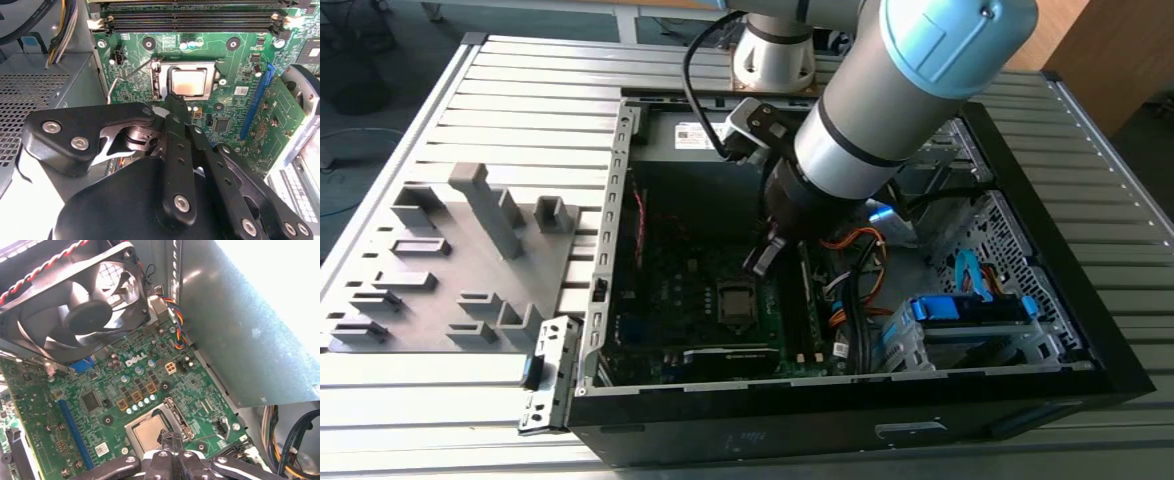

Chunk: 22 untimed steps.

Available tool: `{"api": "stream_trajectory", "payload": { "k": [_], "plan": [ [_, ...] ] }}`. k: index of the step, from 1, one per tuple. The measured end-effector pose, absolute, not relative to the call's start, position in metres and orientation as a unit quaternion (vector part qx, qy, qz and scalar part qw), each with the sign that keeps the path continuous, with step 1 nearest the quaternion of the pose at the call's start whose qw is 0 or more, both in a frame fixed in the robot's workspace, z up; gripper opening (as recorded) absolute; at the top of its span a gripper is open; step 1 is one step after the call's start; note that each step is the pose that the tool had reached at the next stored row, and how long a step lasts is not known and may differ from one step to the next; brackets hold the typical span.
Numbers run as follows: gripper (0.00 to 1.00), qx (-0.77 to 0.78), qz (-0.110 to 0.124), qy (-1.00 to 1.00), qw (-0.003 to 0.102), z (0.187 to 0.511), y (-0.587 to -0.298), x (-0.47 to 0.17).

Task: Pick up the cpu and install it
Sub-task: 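Install the first cpu locking lever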

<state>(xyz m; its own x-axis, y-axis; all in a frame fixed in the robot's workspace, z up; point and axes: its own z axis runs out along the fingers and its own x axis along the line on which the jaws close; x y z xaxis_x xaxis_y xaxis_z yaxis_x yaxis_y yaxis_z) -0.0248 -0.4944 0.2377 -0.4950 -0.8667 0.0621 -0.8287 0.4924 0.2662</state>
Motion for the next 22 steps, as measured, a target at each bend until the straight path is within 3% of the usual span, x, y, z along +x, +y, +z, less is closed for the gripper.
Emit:
{"api": "stream_trajectory", "payload": {
  "k": [22],
  "plan": [
    [0.11,0.493,-0.102,-0.859,0.094,0.2298,-0.4889,-0.0191]
  ]
}}
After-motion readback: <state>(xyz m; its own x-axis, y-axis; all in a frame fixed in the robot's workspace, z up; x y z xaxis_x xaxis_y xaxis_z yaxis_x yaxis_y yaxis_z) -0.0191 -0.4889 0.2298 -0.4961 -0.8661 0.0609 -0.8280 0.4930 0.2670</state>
